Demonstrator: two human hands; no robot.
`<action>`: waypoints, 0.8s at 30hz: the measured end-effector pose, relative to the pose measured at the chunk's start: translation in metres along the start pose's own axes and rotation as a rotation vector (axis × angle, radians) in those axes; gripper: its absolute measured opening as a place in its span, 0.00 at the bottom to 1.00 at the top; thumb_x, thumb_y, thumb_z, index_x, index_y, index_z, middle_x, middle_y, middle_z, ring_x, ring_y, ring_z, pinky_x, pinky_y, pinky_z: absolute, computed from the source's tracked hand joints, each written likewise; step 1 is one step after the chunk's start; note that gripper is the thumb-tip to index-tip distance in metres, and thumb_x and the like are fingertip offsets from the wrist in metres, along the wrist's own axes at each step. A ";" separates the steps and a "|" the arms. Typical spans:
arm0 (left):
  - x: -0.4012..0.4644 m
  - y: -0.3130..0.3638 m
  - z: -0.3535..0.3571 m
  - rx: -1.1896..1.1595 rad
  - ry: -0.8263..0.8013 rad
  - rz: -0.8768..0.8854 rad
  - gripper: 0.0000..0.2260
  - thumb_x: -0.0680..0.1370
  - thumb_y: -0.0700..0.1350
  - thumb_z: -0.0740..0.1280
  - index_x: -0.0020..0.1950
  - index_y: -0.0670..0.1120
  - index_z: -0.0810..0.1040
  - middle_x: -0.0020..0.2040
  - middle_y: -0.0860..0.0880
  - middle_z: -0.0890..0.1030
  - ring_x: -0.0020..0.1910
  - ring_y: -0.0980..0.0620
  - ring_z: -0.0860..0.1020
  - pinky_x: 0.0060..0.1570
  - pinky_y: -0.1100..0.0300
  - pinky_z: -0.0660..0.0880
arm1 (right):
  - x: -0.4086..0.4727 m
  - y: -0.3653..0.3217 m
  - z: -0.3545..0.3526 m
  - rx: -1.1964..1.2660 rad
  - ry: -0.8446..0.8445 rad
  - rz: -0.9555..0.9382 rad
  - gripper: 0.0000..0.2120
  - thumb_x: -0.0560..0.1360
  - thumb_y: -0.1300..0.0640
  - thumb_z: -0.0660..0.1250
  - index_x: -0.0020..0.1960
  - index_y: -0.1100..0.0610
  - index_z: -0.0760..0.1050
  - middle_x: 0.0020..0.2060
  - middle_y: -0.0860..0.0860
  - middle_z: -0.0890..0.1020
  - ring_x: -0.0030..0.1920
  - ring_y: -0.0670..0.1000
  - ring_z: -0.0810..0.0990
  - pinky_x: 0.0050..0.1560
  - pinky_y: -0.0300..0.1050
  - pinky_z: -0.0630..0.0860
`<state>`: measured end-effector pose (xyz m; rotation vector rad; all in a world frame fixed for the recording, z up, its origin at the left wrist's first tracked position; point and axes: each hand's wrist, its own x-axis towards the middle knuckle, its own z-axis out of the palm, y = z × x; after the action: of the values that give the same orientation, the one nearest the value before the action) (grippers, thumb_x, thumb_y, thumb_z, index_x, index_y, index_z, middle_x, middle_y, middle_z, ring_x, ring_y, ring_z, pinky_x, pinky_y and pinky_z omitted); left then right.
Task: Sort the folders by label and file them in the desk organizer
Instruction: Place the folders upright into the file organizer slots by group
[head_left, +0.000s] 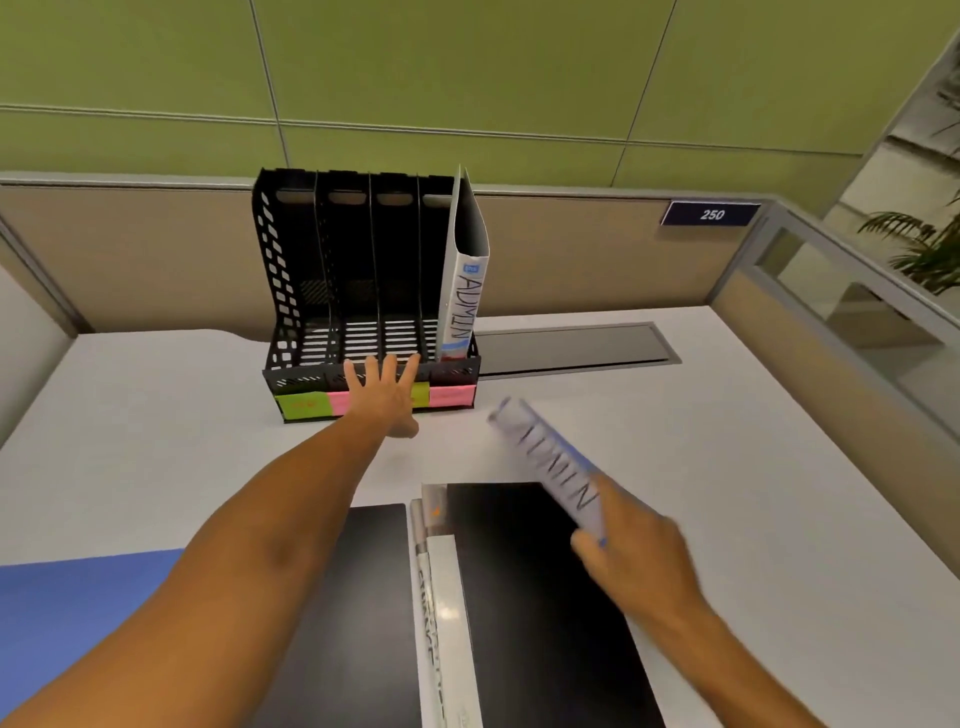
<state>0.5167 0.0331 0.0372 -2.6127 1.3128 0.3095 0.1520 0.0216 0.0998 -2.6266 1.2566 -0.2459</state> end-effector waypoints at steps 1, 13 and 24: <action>0.000 0.000 0.000 -0.001 0.000 0.001 0.52 0.72 0.59 0.71 0.81 0.53 0.35 0.82 0.42 0.46 0.81 0.35 0.45 0.75 0.29 0.42 | 0.009 -0.003 -0.023 0.083 0.121 -0.014 0.25 0.73 0.47 0.69 0.68 0.45 0.67 0.50 0.47 0.83 0.35 0.43 0.77 0.32 0.30 0.71; -0.002 -0.002 0.001 -0.040 0.032 0.014 0.50 0.73 0.56 0.71 0.82 0.52 0.37 0.82 0.42 0.47 0.81 0.36 0.44 0.75 0.30 0.40 | 0.087 -0.104 -0.121 1.436 0.620 -0.142 0.08 0.70 0.57 0.78 0.45 0.48 0.81 0.42 0.46 0.85 0.45 0.51 0.86 0.48 0.48 0.82; 0.000 -0.009 0.008 -0.021 0.038 0.023 0.49 0.73 0.55 0.68 0.81 0.53 0.36 0.83 0.42 0.46 0.81 0.35 0.43 0.73 0.28 0.38 | 0.168 -0.193 -0.039 1.096 0.792 0.166 0.23 0.72 0.53 0.76 0.65 0.55 0.76 0.59 0.51 0.83 0.50 0.47 0.80 0.53 0.45 0.82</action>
<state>0.5237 0.0407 0.0298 -2.6348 1.3601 0.2797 0.3904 0.0035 0.1986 -1.4633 1.0136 -1.5271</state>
